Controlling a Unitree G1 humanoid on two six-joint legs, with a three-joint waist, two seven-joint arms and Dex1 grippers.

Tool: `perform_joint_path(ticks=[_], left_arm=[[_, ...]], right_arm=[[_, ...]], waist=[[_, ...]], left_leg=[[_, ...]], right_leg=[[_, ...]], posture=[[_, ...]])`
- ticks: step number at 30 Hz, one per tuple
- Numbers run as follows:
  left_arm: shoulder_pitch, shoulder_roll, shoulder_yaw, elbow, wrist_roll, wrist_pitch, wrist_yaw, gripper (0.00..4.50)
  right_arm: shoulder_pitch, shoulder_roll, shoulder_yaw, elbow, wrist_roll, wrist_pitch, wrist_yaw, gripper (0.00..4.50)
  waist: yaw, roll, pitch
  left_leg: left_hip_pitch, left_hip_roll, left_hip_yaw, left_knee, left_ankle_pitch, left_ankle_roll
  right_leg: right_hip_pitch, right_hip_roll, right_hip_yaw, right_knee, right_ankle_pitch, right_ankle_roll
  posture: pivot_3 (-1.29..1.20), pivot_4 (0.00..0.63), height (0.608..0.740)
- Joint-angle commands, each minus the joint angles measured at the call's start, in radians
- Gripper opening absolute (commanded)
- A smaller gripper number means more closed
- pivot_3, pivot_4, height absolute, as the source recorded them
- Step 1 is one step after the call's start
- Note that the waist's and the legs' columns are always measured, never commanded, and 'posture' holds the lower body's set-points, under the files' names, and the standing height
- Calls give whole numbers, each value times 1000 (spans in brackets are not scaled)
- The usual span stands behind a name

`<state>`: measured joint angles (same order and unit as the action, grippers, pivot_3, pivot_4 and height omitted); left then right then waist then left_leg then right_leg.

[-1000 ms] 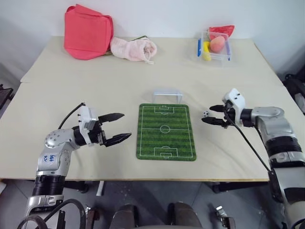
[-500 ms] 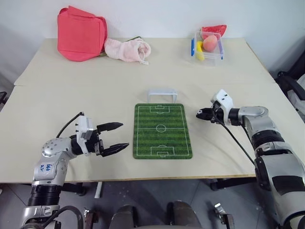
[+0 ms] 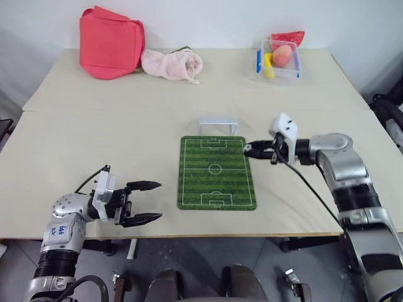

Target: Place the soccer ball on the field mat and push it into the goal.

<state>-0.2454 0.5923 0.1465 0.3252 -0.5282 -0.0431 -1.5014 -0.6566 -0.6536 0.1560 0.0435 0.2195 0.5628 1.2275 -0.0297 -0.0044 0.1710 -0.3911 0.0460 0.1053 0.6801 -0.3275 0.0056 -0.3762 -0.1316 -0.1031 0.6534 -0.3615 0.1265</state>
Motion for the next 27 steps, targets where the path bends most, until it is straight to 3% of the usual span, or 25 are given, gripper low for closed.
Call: perform_joint_path(ticks=[1,5,11,27], left_arm=[[-41,8,17,96,16,-98,-64,4500],[-94,-37,50,163,-22,-163,-45,4500],[-75,-56,63,151,-47,-177,-70,4500],[23,-16,85,35,-88,-142,-37,4500]], right_arm=[[35,-13,29,-252,71,138,-13,833],[62,-3,108,-357,70,175,-39,833],[54,9,205,-314,25,124,-56,833],[47,66,262,-141,-26,7,-57,833]], waist=[[3,0,0],[6,-1,0],[1,-2,0],[1,-3,0]], left_leg=[[0,0,0,1,0,0],[0,-1,0,2,-1,1],[0,-2,0,2,-1,2],[0,-1,0,2,-1,2]], right_leg=[[0,0,0,0,0,0],[1,-1,-1,0,1,1],[1,-1,-1,0,1,1],[1,-1,-2,0,1,1]], posture=[[0,150,740],[0,150,740],[0,150,740],[0,150,740]])
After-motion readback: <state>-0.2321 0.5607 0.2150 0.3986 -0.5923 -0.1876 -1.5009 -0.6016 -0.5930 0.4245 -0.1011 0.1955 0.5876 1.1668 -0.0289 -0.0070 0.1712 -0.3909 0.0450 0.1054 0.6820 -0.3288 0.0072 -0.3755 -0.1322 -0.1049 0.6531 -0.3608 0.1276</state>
